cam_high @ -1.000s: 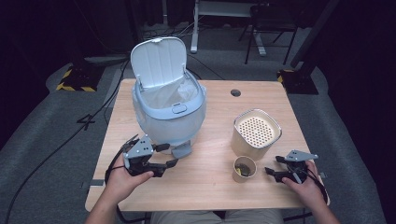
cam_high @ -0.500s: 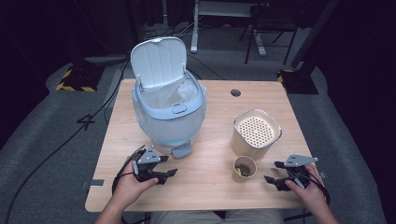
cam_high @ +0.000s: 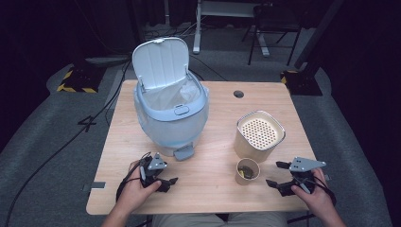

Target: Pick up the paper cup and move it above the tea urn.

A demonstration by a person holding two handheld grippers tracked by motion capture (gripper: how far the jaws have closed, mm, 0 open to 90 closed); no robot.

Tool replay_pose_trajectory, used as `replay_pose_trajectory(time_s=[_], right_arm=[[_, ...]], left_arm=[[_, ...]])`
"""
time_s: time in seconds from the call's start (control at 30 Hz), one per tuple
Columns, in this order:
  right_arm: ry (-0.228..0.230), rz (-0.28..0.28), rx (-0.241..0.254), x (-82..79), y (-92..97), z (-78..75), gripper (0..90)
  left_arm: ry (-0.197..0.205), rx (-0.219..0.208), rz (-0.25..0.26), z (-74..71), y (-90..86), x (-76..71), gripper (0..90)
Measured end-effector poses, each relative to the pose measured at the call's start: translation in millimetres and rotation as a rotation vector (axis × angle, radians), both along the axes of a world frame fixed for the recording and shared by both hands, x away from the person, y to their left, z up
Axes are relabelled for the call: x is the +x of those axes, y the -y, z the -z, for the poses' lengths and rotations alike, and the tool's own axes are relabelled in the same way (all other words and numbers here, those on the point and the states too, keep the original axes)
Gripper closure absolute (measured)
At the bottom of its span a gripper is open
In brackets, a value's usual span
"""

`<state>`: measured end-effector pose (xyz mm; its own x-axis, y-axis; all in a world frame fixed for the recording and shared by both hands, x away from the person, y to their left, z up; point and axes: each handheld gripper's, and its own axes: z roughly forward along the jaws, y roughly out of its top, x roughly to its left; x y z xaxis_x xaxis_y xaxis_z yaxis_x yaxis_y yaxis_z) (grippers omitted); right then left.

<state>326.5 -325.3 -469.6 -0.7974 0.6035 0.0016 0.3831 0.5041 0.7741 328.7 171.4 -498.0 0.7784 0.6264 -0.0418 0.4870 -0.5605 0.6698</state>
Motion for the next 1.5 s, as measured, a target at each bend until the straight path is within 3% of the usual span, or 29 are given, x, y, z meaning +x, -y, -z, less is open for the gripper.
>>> replay_pose_trajectory(time_s=[0.17,0.3,0.6,0.83,1.13,1.23,1.5], right_arm=[[0.012,-0.042,-0.03,-2.3,-15.5,-10.2,15.9],[0.008,-0.073,-0.016,-5.8,-26.1,-15.1,15.9],[-0.04,-0.12,-0.019,-5.8,-44.6,-5.1,16.1],[-0.049,-0.091,0.065,1.2,-60.7,3.7,16.0],[-0.078,-0.093,0.08,6.1,-71.5,16.5,20.9],[-0.056,-0.09,0.126,7.7,-76.0,19.8,22.1],[-0.029,-0.082,0.161,9.0,-75.9,25.9,27.5]], left_arm=[[0.04,-0.008,-0.015,4.9,-5.2,-2.6,22.5],[0.039,-0.009,-0.024,5.4,-6.5,-2.6,18.7],[0.042,-0.009,-0.029,5.7,-6.2,-3.3,18.5],[0.042,-0.008,-0.046,5.7,-5.7,-5.2,18.7],[0.037,-0.011,-0.042,5.8,-5.8,-4.7,18.1],[0.034,-0.011,-0.033,5.9,-5.1,-3.4,16.9],[0.035,-0.007,-0.038,5.8,-4.7,-3.2,16.0]])
